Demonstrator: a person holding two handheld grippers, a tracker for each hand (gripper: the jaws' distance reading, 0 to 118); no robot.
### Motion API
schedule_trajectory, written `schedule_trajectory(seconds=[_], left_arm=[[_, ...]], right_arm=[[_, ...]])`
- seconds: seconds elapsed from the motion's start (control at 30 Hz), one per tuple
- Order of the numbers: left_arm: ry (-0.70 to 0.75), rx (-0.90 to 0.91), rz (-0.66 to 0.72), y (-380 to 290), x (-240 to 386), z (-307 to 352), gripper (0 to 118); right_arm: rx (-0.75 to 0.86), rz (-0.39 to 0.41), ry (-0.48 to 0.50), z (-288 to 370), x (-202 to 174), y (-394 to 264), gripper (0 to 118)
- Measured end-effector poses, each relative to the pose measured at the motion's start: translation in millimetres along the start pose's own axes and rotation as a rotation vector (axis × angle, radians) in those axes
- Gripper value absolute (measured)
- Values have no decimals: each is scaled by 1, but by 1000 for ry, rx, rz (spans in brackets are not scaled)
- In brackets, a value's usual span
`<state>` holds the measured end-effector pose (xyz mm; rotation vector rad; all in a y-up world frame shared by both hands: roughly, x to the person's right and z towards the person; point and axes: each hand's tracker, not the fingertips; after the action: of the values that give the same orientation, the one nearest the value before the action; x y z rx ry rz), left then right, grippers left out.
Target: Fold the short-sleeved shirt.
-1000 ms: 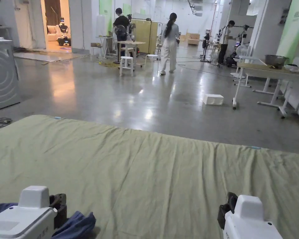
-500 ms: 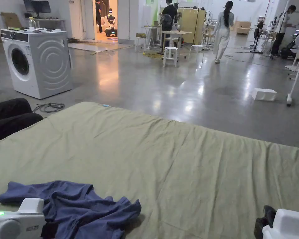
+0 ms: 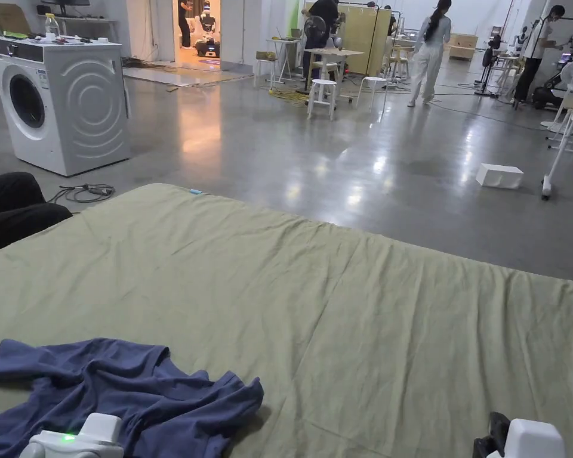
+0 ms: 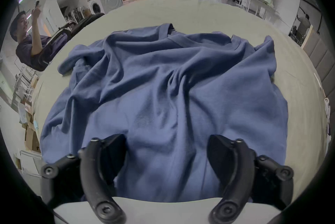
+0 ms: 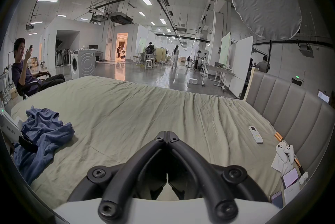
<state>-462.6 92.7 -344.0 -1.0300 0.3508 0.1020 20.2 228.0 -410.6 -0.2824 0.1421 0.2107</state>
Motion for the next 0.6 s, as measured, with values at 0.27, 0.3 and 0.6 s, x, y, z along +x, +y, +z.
schedule_trajectory(seconds=[0.27,0.3,0.6], left_arm=[[4,43,27,7,-12,1,8],[-35,48,60,6,-17,1,7],[-154,215,221,18,-43,34,4]], right_arm=[[-22,7,5,0,-2,-7,0],[-24,7,6,1,-2,-8,0],[-10,18,1,5,2,-5,0]])
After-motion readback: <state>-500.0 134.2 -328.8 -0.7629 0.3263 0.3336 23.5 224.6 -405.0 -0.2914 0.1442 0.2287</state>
